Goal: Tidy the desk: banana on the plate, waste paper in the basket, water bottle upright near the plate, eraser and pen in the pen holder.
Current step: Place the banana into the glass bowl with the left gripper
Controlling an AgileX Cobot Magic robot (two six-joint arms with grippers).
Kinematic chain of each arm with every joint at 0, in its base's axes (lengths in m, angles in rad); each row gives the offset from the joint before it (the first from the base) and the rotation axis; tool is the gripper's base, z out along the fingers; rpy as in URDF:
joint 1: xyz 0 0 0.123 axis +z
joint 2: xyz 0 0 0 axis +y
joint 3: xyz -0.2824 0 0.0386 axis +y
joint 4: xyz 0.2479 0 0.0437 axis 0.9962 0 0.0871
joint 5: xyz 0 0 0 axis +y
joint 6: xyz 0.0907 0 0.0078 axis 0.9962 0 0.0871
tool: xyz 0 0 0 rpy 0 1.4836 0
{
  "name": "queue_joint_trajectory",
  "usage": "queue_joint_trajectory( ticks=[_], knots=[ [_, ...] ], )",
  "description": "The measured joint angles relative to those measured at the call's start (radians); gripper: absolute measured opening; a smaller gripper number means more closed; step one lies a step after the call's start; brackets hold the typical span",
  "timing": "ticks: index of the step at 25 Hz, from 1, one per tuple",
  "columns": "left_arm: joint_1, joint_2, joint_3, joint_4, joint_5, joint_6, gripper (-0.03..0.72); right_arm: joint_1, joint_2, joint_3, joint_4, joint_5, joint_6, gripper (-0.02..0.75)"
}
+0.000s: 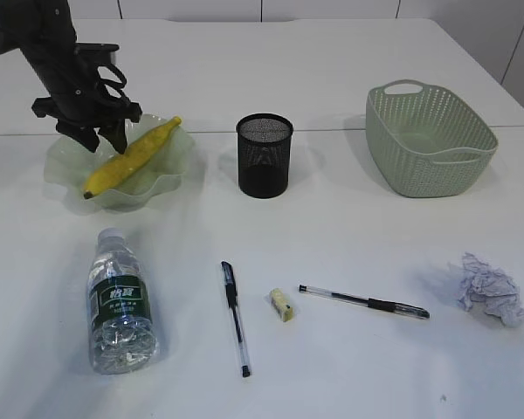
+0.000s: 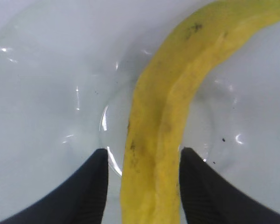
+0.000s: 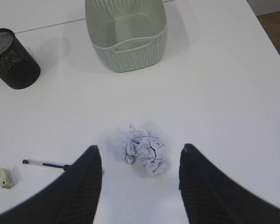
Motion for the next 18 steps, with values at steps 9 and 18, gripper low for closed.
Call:
queue_joint_trajectory(
  ticks=[9,18],
  knots=[
    [0.000,0.000,0.000,0.000,0.020,0.000,0.353,0.000,0.004,0.000,0.002,0.006,0.000,0.400],
    [0.030,-0.041,0.000,-0.004,0.036,0.000,0.354,0.000,0.099,0.000,0.002,0.012,-0.029,0.400]
  ],
)
